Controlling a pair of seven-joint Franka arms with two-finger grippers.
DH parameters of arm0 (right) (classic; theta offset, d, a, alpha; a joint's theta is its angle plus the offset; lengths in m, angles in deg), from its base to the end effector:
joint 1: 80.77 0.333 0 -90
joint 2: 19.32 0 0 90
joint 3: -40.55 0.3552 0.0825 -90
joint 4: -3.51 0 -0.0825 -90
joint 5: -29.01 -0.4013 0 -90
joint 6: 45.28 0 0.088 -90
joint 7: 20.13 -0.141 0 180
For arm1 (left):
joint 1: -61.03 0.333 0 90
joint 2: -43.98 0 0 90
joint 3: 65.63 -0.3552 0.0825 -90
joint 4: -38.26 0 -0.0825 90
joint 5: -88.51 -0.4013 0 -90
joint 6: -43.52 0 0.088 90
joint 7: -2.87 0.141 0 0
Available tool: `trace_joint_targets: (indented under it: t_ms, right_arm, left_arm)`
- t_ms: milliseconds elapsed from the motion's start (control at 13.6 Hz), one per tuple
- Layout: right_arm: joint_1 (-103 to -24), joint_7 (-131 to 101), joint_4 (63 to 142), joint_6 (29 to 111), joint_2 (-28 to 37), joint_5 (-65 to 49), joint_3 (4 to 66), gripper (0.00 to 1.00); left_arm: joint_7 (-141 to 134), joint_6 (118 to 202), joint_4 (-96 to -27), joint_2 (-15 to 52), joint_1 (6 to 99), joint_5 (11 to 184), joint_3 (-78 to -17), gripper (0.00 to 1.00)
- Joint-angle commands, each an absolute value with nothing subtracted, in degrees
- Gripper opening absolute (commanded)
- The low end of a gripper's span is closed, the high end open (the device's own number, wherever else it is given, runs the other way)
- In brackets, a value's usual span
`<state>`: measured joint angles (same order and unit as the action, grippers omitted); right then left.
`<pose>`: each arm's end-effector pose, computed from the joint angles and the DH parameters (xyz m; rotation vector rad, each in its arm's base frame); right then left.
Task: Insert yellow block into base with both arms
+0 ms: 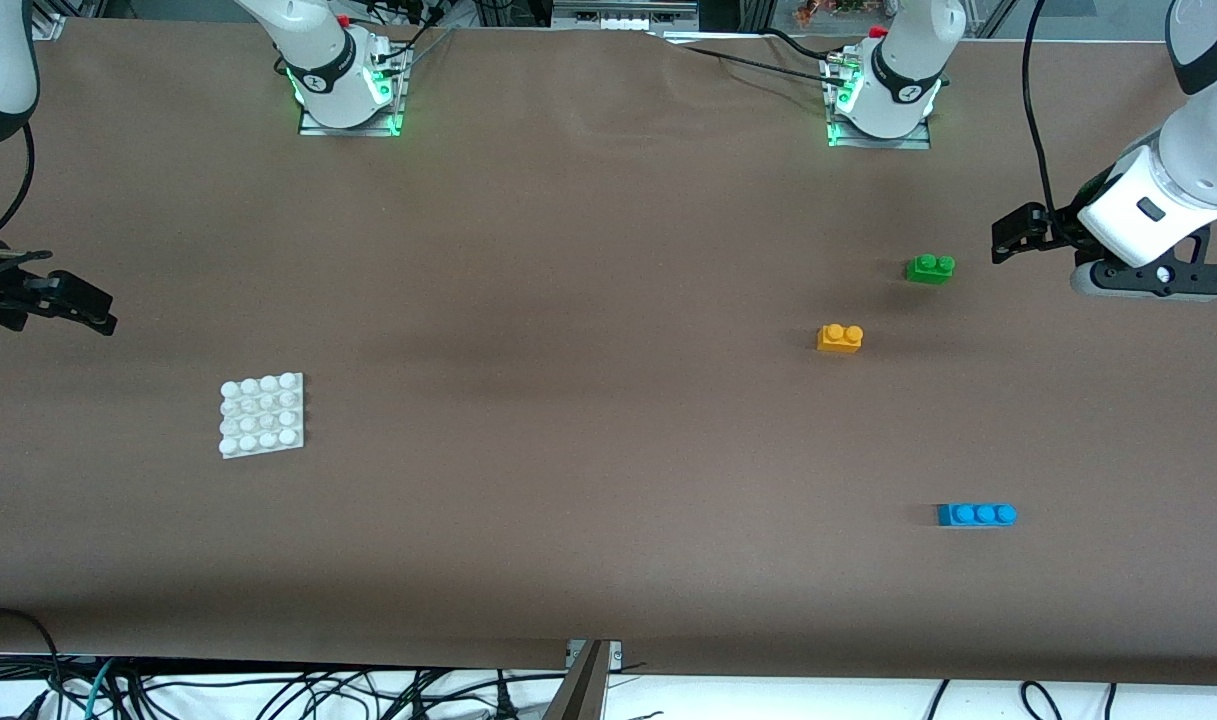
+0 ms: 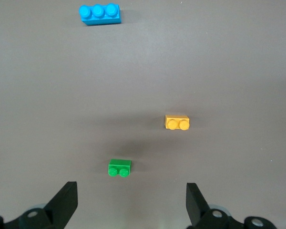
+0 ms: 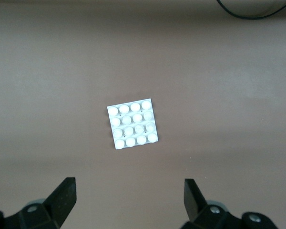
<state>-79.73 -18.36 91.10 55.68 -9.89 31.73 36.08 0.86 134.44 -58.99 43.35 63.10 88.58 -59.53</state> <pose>0.6441 -0.0407 0.5686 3.0770 -0.0309 0.1023 0.5641 -0.0396 0.5634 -3.1313 0.0552 0.1903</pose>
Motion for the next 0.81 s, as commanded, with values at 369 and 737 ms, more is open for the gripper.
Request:
trace_joint_targets:
  t_ms: [369,737]
  right_arm:
    - [-80.1,-17.9,91.3,56.1,-10.3,32.1,36.4,1.00]
    - [-80.2,-17.9,91.3,56.1,-10.3,32.1,36.4,1.00]
  left_arm:
    - [1.6,132.8,-58.2,43.5,63.0,88.8,-59.9,1.00]
    - [1.6,132.8,-58.2,43.5,63.1,88.8,-60.0,1.00]
